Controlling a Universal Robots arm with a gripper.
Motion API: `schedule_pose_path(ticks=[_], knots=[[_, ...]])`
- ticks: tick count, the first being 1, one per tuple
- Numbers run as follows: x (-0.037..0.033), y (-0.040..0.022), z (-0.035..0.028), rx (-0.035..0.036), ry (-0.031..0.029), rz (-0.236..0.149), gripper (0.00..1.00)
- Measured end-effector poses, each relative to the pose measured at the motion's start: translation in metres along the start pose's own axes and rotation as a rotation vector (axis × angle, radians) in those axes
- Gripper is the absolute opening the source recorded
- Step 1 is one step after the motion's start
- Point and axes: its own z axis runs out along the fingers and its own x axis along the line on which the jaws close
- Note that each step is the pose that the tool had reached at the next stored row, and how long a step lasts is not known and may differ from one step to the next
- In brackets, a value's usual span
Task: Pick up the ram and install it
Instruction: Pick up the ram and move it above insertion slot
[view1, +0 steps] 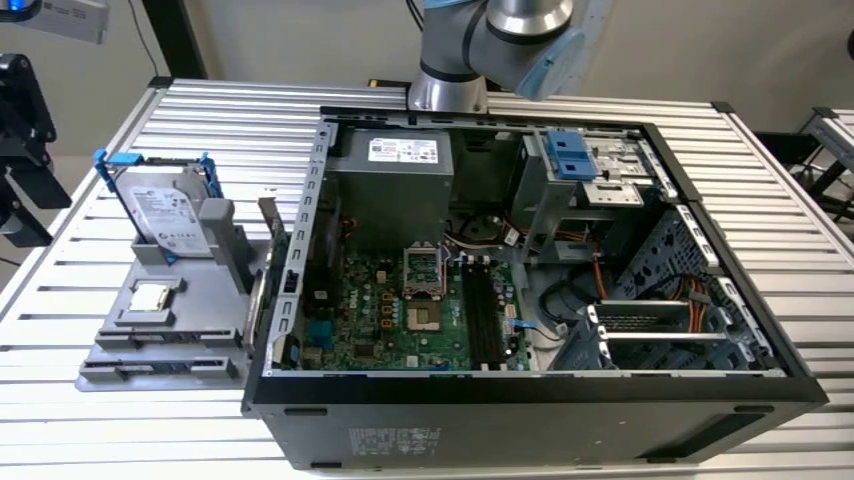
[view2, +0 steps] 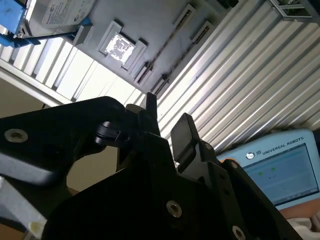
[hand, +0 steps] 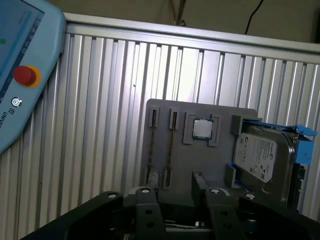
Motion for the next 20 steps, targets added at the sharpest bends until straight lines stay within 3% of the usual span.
schedule_pose_path(ticks=[5,6,8,9,10,14,20], knots=[[0.0001,-0.0001,0.0004,-0.0005,-0.0006,0.0,1.0],[0.0003,-0.0003,0.001,-0.0003,-0.0054,0.0,1.0],[0.0005,-0.0005,0.0023,0.0017,-0.0227,0.003,1.0],[0.0005,-0.0005,0.0032,0.0023,-0.0282,0.006,1.0],[0.0004,-0.0005,0.0043,0.003,-0.03,0.016,1.0],[0.0006,-0.0006,0.0076,0.0044,-0.0306,0.065,1.0],[0.0005,-0.0007,0.0123,0.0045,-0.0306,0.069,1.0]])
